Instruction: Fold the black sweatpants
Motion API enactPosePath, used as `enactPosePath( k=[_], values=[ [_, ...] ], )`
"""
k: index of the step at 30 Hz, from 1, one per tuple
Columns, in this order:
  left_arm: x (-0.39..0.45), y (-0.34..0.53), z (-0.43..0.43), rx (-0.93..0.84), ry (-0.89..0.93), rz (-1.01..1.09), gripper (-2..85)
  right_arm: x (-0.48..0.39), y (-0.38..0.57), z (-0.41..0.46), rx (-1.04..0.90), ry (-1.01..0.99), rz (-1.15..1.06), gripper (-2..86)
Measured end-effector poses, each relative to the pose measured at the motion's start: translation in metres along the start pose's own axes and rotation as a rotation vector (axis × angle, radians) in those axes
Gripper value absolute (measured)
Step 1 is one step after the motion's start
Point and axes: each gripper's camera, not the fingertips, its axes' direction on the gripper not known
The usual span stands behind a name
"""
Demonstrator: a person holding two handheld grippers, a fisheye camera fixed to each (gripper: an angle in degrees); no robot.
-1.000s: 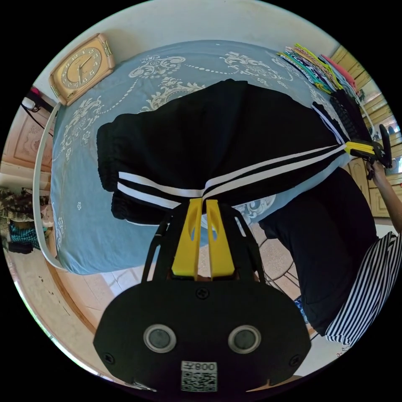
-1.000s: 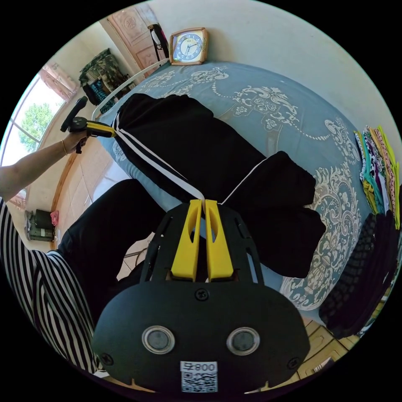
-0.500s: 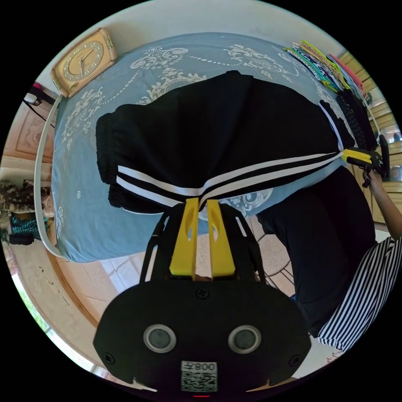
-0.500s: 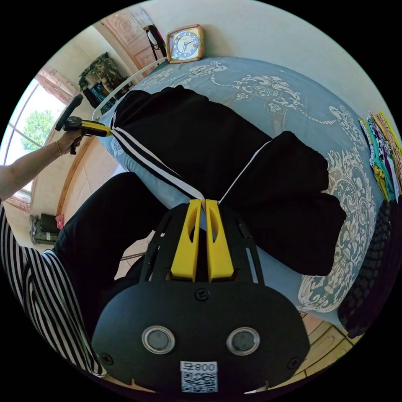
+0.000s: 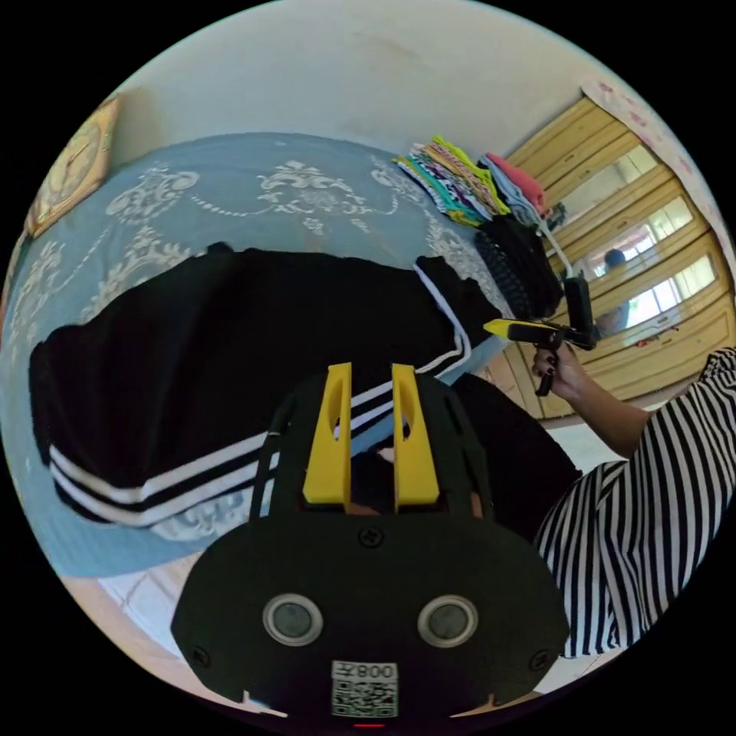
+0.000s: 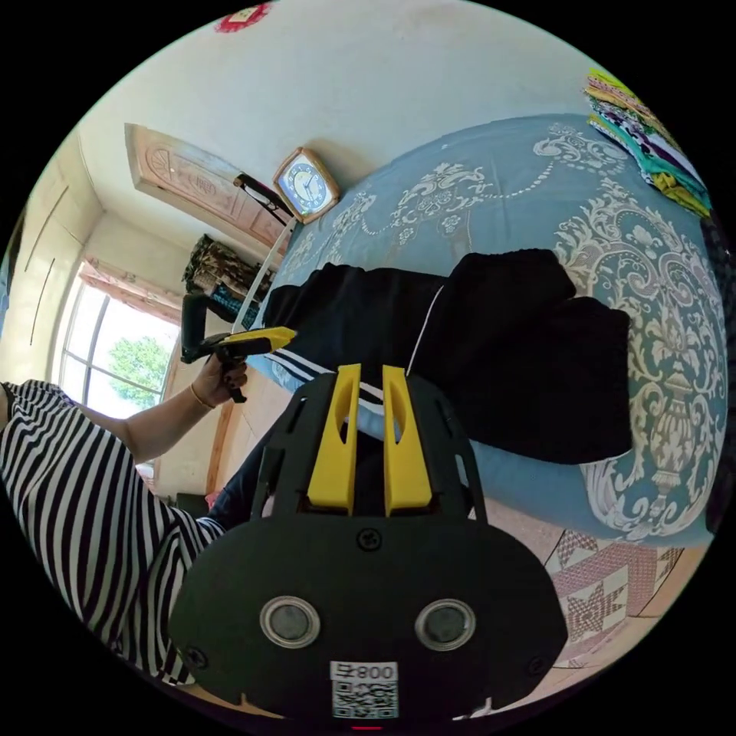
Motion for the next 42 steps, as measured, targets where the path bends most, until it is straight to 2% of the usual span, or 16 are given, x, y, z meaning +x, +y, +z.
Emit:
enactPosePath(
  k=[3,7,12,18,24,29,33,37,42],
  values=[
    [0.01,-0.048,0.05,-0.017,0.088,0.045,9.3,0.024,-0.017,-0.025,0.029,0.093,-0.01,6.4],
    [0.008,-0.099,0.107,-0.052,0.162,-0.007,9.8,0.073,-0.062,-0.051,0.022,0.225,0.005,6.9],
    [0.008,-0.125,0.157,-0.093,0.17,-0.058,9.6,0.112,-0.109,-0.05,-0.058,0.244,0.009,7.4],
    [0.014,-0.135,0.196,-0.094,0.175,-0.109,7.5,0.141,-0.136,-0.03,-0.199,0.233,0.014,6.8],
    [0.028,-0.142,0.212,-0.073,0.172,-0.102,3.6,0.159,-0.145,-0.045,-0.202,0.19,0.024,1.5],
    [0.063,-0.145,0.205,0.004,0.159,-0.017,3.0,0.161,-0.142,-0.087,-0.093,0.041,-0.027,0.3],
    [0.098,-0.144,0.206,0.051,0.076,0.071,3.1,0.171,-0.136,-0.107,-0.057,-0.045,-0.012,0.2],
    [0.119,-0.148,0.228,0.008,-0.011,0.103,3.6,0.191,-0.13,-0.112,-0.058,-0.04,0.053,0.4],
    [0.121,-0.153,0.252,-0.017,0.067,0.021,5.4,0.212,-0.134,-0.104,-0.127,-0.025,0.111,1.0]
  ],
)
